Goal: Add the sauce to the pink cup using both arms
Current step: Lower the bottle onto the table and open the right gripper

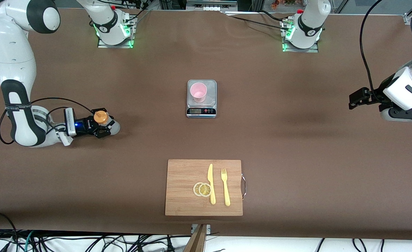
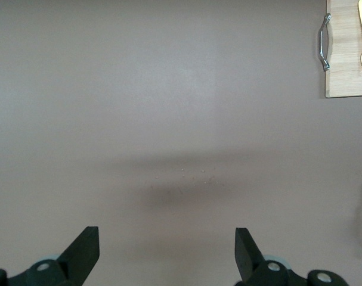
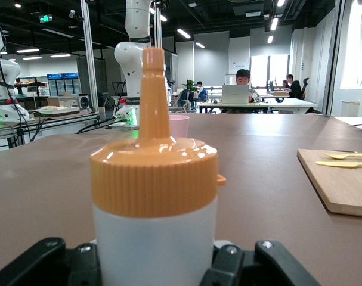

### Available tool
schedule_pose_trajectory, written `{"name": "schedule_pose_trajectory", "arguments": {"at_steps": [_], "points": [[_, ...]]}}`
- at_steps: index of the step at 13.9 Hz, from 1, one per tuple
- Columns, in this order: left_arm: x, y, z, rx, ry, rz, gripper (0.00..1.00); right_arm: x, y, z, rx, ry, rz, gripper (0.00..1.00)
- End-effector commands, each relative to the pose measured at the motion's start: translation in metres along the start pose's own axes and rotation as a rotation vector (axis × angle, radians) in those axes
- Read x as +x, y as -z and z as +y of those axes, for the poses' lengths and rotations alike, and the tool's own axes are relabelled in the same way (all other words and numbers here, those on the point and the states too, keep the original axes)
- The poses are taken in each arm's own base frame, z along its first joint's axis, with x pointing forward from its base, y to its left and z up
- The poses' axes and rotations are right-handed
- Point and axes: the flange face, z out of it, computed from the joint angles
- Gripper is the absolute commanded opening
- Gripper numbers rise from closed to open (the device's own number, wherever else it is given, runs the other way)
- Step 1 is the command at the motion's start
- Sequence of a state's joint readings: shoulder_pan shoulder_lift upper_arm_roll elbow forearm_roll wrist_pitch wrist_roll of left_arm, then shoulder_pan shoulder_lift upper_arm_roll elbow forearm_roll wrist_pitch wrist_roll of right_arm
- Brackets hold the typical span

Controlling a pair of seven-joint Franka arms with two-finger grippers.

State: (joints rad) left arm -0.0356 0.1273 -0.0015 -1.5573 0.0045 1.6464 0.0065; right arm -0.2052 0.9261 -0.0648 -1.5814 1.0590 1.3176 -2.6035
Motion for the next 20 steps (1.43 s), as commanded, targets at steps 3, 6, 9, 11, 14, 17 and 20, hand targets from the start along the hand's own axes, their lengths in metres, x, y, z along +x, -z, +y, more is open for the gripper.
{"name": "schedule_pose_trajectory", "arguments": {"at_steps": [3,6,9,11,14,17,20], "points": [[0.004,0.006,-0.001,0.032,-0.021,0.001,1.00,-0.004,-0.001,-0.002,-0.021,0.002,0.034,0.99],[0.004,0.006,-0.001,0.031,-0.021,0.001,1.00,-0.003,0.001,-0.001,-0.028,0.002,0.030,1.00],[0.004,0.006,-0.001,0.032,-0.021,0.001,1.00,-0.003,0.015,-0.004,-0.047,-0.002,0.016,1.00],[0.004,0.006,-0.001,0.031,-0.021,0.001,1.00,-0.004,0.036,-0.011,-0.085,-0.005,0.002,1.00],[0.004,0.006,-0.001,0.032,-0.021,0.001,1.00,0.000,0.079,-0.022,-0.132,0.001,-0.040,1.00],[0.004,0.006,0.000,0.031,-0.023,0.001,1.00,0.014,0.135,-0.034,-0.188,-0.035,-0.123,1.00],[0.004,0.006,-0.001,0.031,-0.021,0.001,1.00,0.039,0.163,-0.029,-0.207,-0.098,-0.165,1.00]]}}
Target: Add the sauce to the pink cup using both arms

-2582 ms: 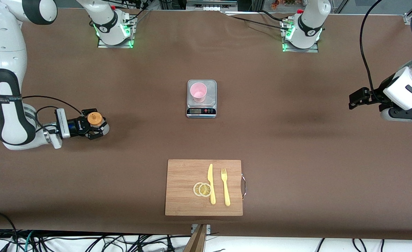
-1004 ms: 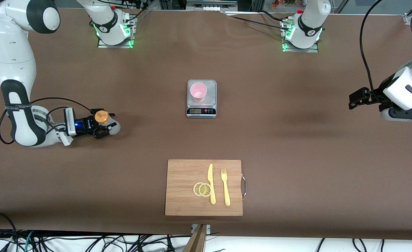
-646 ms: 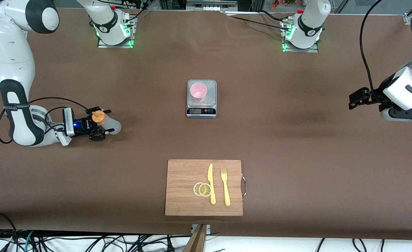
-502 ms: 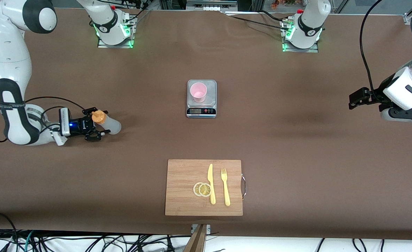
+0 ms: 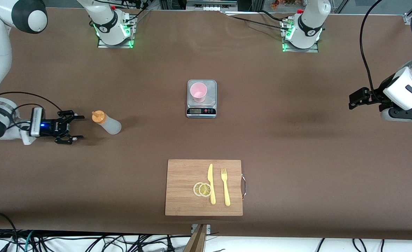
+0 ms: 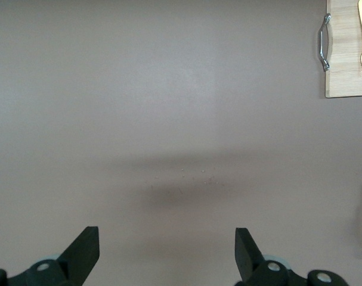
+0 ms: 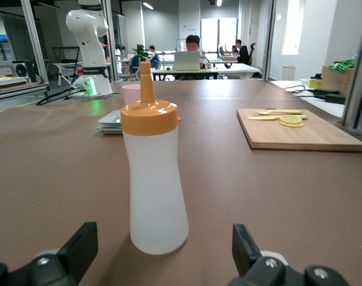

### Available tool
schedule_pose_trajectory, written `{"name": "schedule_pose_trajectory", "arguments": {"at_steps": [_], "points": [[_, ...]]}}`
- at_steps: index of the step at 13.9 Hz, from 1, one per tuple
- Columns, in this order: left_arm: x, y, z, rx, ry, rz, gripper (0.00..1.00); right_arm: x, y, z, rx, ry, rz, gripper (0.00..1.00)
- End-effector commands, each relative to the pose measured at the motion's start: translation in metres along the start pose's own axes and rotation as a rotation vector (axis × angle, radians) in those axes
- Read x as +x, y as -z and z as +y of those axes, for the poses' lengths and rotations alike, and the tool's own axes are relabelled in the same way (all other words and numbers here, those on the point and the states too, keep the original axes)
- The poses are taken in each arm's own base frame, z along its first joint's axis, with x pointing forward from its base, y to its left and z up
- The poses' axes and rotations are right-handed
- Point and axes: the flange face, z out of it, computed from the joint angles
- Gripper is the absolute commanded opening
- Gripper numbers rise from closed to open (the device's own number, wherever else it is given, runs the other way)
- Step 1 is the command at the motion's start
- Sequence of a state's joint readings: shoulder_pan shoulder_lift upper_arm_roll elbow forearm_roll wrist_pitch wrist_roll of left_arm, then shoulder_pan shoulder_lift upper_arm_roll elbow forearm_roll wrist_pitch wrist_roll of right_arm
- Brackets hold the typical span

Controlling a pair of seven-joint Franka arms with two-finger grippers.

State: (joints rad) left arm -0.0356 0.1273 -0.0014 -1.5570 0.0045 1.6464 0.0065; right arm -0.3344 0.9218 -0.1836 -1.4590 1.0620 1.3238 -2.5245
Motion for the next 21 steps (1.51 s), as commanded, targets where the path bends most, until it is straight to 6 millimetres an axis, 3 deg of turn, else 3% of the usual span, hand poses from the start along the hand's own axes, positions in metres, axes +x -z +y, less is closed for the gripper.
{"name": "schedule_pose_trajectory", "arguments": {"at_steps": [1,5,8,11,13,17,19,21], "points": [[0.004,0.006,-0.001,0.031,-0.021,0.001,1.00,0.033,0.021,0.016,0.003,-0.083,-0.033,1.00],[0.004,0.006,-0.001,0.028,-0.019,0.001,1.00,0.096,0.036,0.056,-0.002,-0.256,-0.098,1.00],[0.003,0.006,-0.007,0.027,-0.012,0.002,1.00,0.156,0.007,0.096,0.005,-0.458,-0.179,1.00],[0.003,0.007,-0.009,0.022,-0.007,0.004,1.00,0.221,-0.020,0.117,-0.038,-0.631,-0.272,1.00],[0.005,0.021,-0.011,0.022,-0.003,0.033,1.00,0.269,-0.034,0.122,-0.096,-0.757,-0.369,1.00],[0.004,0.022,-0.013,0.019,0.009,0.034,1.00,0.364,-0.071,0.109,-0.228,-1.038,-0.598,1.00],[0.005,0.021,-0.016,0.019,0.014,0.033,1.00,0.393,-0.092,0.100,-0.308,-1.147,-0.714,1.00],[0.004,0.022,-0.016,0.019,0.015,0.034,1.00,0.406,-0.105,0.087,-0.370,-1.248,-0.787,1.00]]}}
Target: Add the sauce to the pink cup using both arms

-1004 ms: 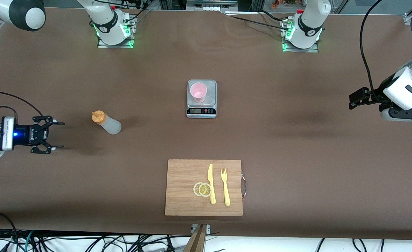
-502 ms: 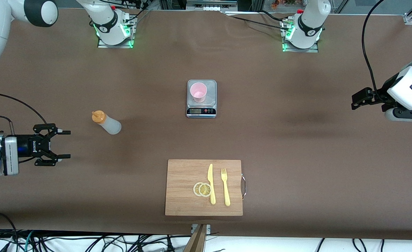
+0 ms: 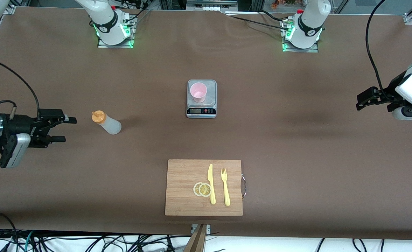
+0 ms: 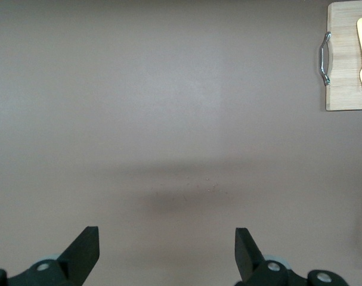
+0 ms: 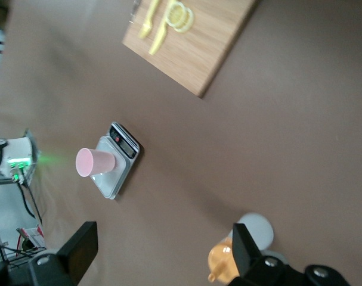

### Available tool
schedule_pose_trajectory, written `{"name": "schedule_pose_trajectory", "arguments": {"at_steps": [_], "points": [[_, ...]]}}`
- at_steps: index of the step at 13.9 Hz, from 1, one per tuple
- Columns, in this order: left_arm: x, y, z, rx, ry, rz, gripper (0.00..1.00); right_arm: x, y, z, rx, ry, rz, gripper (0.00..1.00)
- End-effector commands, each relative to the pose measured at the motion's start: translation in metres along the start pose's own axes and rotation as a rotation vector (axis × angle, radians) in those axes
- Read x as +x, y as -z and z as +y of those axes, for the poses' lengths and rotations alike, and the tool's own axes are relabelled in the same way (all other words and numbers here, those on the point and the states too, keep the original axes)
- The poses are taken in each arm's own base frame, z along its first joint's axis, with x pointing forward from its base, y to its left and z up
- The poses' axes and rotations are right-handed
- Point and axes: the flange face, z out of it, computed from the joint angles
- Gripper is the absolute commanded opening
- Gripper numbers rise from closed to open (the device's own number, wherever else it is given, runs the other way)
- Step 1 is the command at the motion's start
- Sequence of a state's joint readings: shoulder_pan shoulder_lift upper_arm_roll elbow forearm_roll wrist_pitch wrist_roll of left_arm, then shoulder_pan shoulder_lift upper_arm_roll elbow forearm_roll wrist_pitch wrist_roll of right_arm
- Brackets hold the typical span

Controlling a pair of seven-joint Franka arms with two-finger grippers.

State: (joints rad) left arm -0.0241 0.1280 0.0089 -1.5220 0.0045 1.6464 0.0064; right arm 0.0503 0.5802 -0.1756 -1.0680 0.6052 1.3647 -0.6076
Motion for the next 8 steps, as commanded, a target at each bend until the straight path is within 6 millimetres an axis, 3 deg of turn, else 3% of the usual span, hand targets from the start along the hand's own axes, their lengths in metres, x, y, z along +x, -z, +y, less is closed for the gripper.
{"name": "schedule_pose_trajectory", "arguments": {"at_steps": [1,6,8], "points": [[0.003,0.006,-0.003,0.018,-0.007,0.002,1.00,-0.016,0.000,-0.027,-0.082,-0.135,-0.066,1.00],[0.003,0.006,-0.007,0.019,-0.012,0.002,1.00,-0.055,-0.004,-0.056,-0.312,-0.327,-0.226,1.00],[0.003,0.006,-0.008,0.024,-0.010,0.002,1.00,-0.072,-0.003,-0.068,-0.332,-0.451,-0.212,1.00]]}}
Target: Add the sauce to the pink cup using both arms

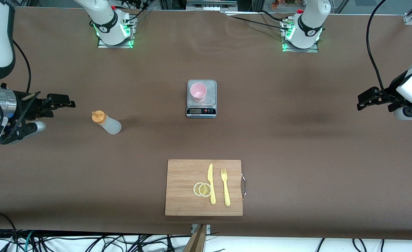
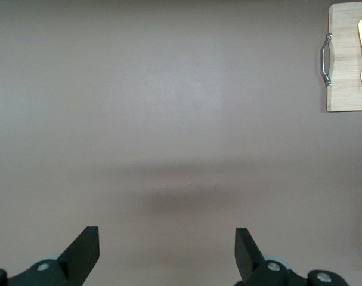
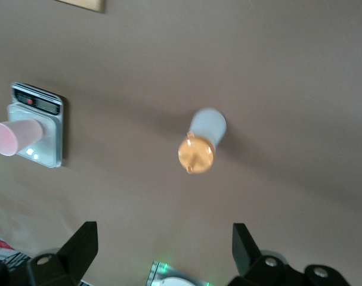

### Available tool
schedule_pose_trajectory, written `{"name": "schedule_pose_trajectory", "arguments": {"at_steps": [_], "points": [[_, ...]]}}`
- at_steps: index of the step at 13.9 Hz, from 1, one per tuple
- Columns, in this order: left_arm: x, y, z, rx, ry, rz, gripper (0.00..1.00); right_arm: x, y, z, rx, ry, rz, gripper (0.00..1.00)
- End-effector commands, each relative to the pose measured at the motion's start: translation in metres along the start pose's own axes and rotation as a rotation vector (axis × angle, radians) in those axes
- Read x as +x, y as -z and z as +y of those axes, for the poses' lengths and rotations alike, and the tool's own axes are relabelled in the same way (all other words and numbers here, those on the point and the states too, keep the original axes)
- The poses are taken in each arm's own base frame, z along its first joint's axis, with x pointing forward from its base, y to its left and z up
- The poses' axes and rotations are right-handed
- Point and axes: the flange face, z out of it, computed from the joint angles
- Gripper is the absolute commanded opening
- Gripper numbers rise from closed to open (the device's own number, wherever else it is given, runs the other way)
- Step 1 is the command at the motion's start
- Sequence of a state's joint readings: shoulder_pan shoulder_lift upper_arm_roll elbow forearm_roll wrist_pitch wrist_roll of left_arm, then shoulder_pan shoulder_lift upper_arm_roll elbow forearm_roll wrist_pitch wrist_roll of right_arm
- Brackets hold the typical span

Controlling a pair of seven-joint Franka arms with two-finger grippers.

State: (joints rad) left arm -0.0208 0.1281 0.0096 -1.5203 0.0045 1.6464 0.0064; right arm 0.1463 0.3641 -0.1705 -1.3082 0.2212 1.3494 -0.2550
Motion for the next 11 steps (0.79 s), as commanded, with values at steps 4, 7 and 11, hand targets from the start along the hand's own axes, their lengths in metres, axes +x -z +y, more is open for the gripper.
{"name": "schedule_pose_trajectory", "arguments": {"at_steps": [4,7,11], "points": [[0.002,0.007,-0.006,0.022,-0.014,0.003,1.00,-0.051,0.009,-0.011,-0.147,-0.138,0.013,1.00],[0.002,0.008,-0.006,0.022,-0.014,0.003,1.00,-0.050,0.021,-0.002,-0.172,-0.143,0.088,1.00],[0.002,0.007,-0.006,0.021,-0.011,0.002,1.00,-0.080,0.055,0.016,-0.185,-0.183,0.154,1.00]]}}
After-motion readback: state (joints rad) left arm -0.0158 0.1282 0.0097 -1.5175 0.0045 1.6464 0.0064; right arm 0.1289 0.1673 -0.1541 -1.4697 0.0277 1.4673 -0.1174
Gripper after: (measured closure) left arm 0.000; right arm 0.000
